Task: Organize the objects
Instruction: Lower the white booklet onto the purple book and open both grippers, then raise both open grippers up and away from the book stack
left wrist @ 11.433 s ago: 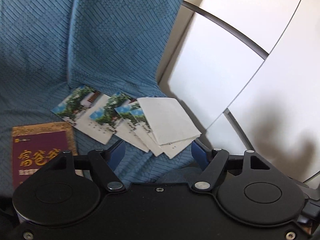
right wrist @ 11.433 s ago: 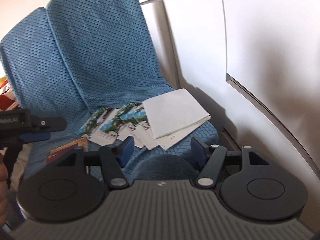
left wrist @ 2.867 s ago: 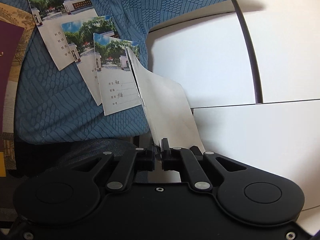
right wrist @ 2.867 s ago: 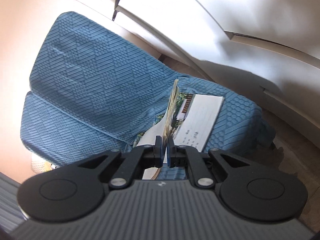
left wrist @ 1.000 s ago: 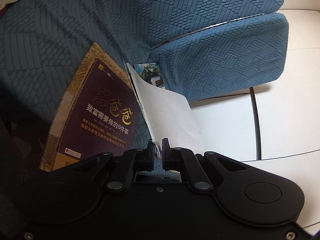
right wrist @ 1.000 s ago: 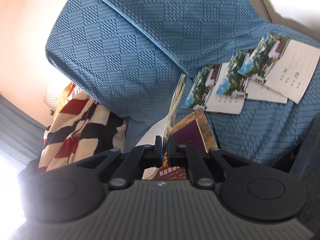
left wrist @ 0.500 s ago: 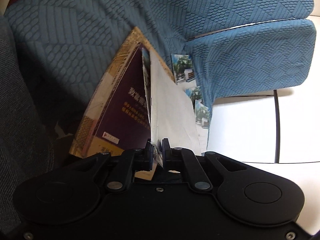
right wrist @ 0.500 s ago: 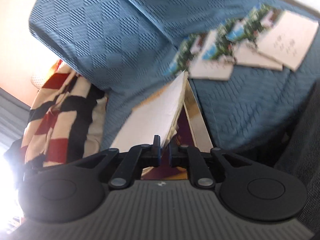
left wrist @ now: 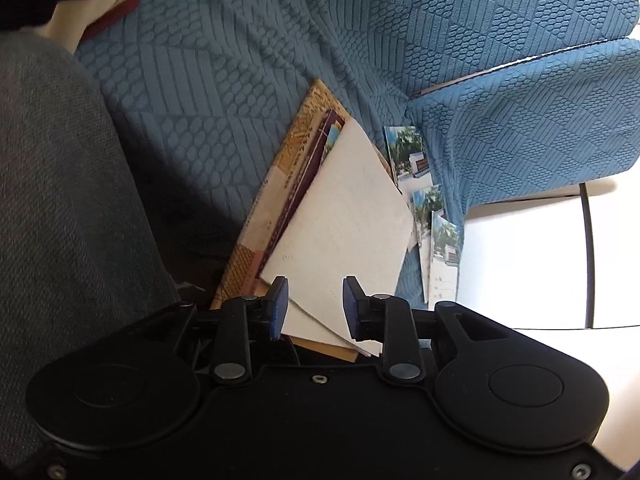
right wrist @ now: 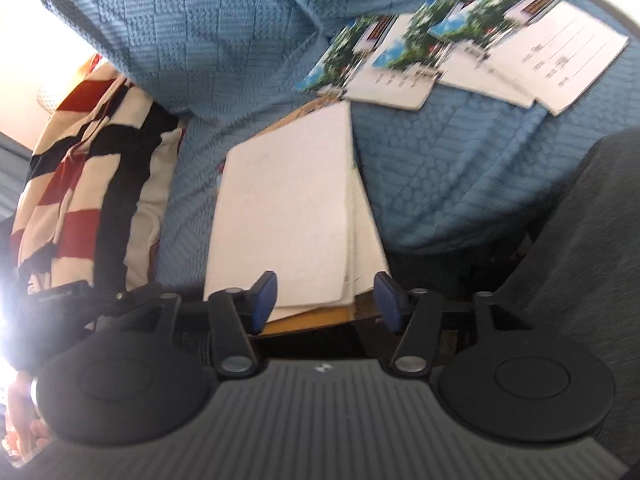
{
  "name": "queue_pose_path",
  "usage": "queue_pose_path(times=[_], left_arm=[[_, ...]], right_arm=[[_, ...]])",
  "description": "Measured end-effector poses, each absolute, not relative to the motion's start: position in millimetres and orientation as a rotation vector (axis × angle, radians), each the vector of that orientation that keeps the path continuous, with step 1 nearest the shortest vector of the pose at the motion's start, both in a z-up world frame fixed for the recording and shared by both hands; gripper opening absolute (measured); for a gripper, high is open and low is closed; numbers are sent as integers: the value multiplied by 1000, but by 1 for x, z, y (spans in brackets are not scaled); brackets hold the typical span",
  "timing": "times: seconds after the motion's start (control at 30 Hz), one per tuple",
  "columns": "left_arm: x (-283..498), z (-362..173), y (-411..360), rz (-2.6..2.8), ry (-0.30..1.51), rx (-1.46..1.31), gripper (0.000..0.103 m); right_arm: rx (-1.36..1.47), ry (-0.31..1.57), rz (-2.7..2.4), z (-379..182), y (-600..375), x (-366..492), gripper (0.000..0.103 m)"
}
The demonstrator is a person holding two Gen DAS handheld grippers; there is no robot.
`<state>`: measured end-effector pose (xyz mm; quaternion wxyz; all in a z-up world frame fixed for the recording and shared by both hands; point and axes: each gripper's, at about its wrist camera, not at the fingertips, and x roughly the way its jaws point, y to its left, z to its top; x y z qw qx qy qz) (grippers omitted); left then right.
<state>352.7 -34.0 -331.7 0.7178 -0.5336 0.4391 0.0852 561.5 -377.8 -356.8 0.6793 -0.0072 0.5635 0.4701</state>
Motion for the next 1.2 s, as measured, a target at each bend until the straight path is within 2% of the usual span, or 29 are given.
queue_pose_path(times=[0.13, 0.43, 0.9, 1.07, 1.2], left_arm=[[365, -339, -39, 180, 978, -1155, 28], [400, -345, -63, 250, 1028, -917, 32], [405, -349, -69, 213, 1039, -858, 31], [399, -346, -70, 198, 1031, -869, 18], [398, -347, -74, 152, 1050, -878, 14]], right_arm=[[-51, 1217, 1044, -362, -367, 562, 60], [-186, 1083, 1035, -370, -336, 546, 58], [-255, 1099, 1030, -389, -329, 533, 58], [-277, 1096, 1056, -385, -330, 527, 46], [-257, 1119, 1101, -381, -332, 524, 25]])
